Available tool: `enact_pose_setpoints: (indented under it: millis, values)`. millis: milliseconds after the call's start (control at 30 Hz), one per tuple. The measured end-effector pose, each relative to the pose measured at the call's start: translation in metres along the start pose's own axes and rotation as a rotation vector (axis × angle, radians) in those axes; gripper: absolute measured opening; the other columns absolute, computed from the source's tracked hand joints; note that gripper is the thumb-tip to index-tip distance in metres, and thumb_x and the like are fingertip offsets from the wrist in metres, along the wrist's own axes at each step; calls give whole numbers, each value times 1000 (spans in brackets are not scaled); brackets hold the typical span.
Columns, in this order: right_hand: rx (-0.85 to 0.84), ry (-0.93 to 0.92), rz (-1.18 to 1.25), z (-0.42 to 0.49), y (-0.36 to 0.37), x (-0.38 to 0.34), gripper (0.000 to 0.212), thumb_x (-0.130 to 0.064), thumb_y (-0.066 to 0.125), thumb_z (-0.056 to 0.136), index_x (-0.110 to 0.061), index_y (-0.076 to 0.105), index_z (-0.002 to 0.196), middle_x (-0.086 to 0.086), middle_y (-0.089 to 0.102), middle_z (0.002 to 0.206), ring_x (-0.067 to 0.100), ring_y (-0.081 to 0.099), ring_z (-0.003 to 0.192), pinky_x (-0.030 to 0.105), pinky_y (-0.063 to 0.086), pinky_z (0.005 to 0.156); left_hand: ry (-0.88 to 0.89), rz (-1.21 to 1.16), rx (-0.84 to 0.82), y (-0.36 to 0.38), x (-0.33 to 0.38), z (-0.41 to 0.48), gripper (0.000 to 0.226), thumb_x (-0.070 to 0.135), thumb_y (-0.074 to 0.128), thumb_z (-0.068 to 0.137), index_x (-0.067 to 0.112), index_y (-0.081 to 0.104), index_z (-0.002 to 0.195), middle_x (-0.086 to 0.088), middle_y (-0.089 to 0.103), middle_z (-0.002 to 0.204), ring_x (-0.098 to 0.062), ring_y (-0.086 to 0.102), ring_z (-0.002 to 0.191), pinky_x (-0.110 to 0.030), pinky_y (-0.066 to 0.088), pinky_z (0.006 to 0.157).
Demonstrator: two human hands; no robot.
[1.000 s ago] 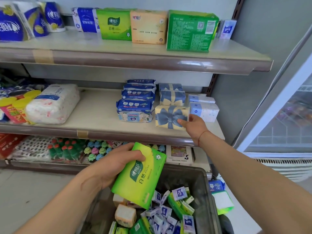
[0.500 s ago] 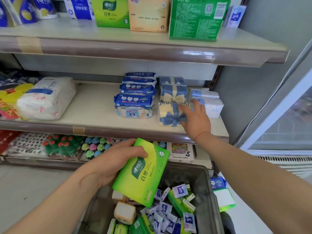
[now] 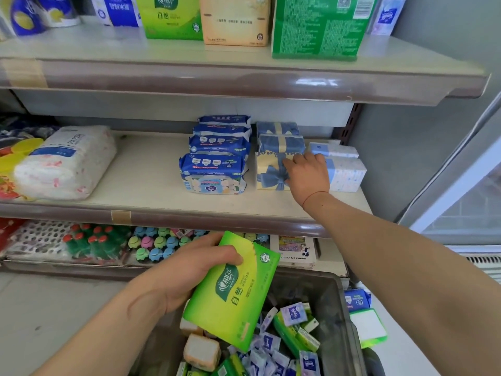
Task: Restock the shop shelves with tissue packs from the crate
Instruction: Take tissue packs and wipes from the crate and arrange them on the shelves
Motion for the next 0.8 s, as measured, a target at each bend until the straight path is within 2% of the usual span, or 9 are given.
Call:
enact_pose_setpoints:
  millis: [100, 233, 333, 433, 533, 600, 667, 800]
  values:
    - [-27, 17, 2, 8, 5, 2, 18, -17, 78, 76, -19, 73, 93, 4, 68, 80, 31, 61, 84, 38, 41, 80, 3, -16, 16, -6, 3, 6, 52, 21, 72, 67, 10, 69, 118, -21, 76, 107, -42, 72, 98, -52, 56, 91]
    - [-26, 33, 7, 16, 12, 5, 18, -19, 77, 78, -19, 74, 96, 5, 68, 85, 32, 61, 90, 39, 41, 82, 22, -48, 34, -11, 7, 15, 51, 22, 73, 68, 10, 70, 118, -23, 74, 110, -46, 70, 101, -56, 55, 93]
    - [-16, 34, -18, 15, 14, 3, 22, -21, 73, 82, -19, 72, 104, 6, 69, 92, 33, 61, 95, 39, 41, 84, 50, -99, 46, -13, 12, 19, 48, 19, 73, 69, 8, 71, 116, -24, 74, 108, -41, 72, 94, -55, 56, 89]
    - [-52, 33, -22, 19, 13, 5, 26, -22, 67, 88, -18, 68, 114, 7, 68, 105, 34, 59, 105, 41, 40, 89, 84, -119, 62, -15, 22, 19, 50, 19, 73, 69, 6, 70, 117, -23, 75, 108, -41, 72, 95, -51, 59, 87]
    - [-145, 16, 3, 15, 14, 6, 43, -25, 63, 91, -18, 57, 133, 10, 64, 124, 34, 55, 118, 42, 39, 96, 101, -122, 66, -15, 27, 17, 50, 19, 73, 70, 5, 69, 117, -22, 75, 108, -39, 73, 96, -50, 60, 86]
    - [-200, -14, 86, 6, 11, 5, 60, -26, 64, 92, -15, 44, 148, 14, 56, 140, 36, 51, 128, 44, 38, 101, 113, -112, 73, -13, 29, 13, 40, 15, 74, 77, 4, 69, 116, -22, 75, 108, -37, 73, 93, -49, 59, 87]
    - [-184, -39, 201, -6, -8, 4, 68, -24, 66, 90, -12, 39, 152, 17, 47, 150, 38, 46, 135, 47, 38, 105, 125, -110, 91, -14, 33, 11, 29, 10, 68, 88, 3, 68, 116, -22, 75, 107, -35, 72, 91, -47, 59, 86]
    - [-59, -36, 563, -45, -68, -2, 37, -18, 62, 94, -10, 62, 129, 15, 63, 131, 36, 57, 122, 44, 44, 103, 164, -111, 108, -13, 40, 5, 26, 10, 64, 92, 4, 67, 117, -20, 76, 106, -33, 72, 90, -44, 59, 85]
Point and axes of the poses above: each hand's wrist, its own z-axis towards the middle knuckle, its own y-axis out of the palm, x = y × z, the point moved 9 cm from there along z, towards the middle knuckle
